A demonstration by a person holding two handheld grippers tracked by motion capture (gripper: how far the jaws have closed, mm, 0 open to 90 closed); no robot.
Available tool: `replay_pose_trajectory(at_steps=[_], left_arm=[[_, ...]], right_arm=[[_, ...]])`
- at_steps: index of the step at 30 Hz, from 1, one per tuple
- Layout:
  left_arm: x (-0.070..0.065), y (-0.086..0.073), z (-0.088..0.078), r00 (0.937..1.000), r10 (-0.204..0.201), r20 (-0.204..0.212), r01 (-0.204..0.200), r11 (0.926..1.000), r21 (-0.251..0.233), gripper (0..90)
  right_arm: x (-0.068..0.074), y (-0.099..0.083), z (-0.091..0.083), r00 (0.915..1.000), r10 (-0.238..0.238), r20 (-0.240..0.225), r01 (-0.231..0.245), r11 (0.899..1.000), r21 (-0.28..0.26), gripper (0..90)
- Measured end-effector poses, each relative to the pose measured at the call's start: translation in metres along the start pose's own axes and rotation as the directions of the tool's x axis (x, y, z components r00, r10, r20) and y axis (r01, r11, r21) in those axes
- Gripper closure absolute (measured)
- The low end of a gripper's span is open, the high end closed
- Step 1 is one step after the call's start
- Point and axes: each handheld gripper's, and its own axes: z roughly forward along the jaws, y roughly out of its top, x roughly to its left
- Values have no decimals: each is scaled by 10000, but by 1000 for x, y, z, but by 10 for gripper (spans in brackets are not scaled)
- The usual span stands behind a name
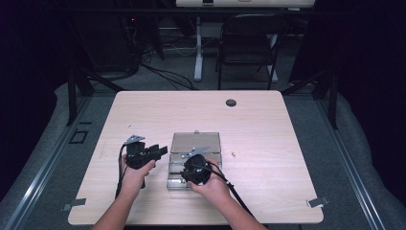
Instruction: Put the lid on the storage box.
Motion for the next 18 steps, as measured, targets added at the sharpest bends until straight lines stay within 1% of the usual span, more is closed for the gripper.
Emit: replay_pose_trajectory(at_steps=[1,2,3,5,6,7,8,10,12,13,14,15,16,17,18], left_arm=[[0,0,0,10000,-13,-11,13,10000,-10,520],[0,0,0,10000,-18,-17,18,10000,-7,520],[0,0,0,10000,-14,-26,14,10000,-9,520],[0,0,0,10000,-20,-42,20,10000,16,520],[1,0,0,10000,-12,-55,12,10000,1,520],[1,0,0,10000,-14,-50,14,10000,9,520],[1,0,0,10000,-11,-53,11,10000,16,520],[0,0,0,10000,-8,-60,8,10000,30,520],[0,0,0,10000,-23,-60,23,10000,37,520],[0,0,0,10000,0,-79,1,10000,56,520],[0,0,0,10000,0,-79,1,10000,56,520],[1,0,0,10000,27,-59,-26,9999,152,520],[1,0,0,10000,27,-59,-26,9999,152,519],[0,-1,1,10000,6,-96,-5,9999,122,520],[0,-1,2,9999,8,-104,-7,9999,130,520]], right_arm=[[-2,1,-3,9999,-163,36,162,9998,118,795],[-3,1,-4,9999,-124,54,124,9999,89,789],[-3,0,-5,10000,-59,79,60,9999,-92,782],[-8,0,-11,9998,-139,115,140,9999,-55,762],[-8,0,-13,9999,-14,117,17,9997,-228,756],[-12,0,-16,9996,-185,222,187,9998,-88,751],[-14,0,-19,9996,-170,236,173,9998,-122,745],[-20,-1,-24,9996,15,296,-9,9998,-222,728],[-26,-2,-29,9994,88,321,-78,9994,-324,707],[-30,-2,-32,9992,224,340,-213,9992,-339,699],[-30,-2,-32,9992,224,340,-213,9992,-339,699],[-36,-3,-35,9985,403,366,-387,9983,-424,676],[-36,-3,-35,9985,403,366,-387,9983,-424,676],[-43,-4,-39,9966,687,452,-658,9959,-616,661],[-46,-4,-40,9961,754,463,-722,9952,-657,659]])
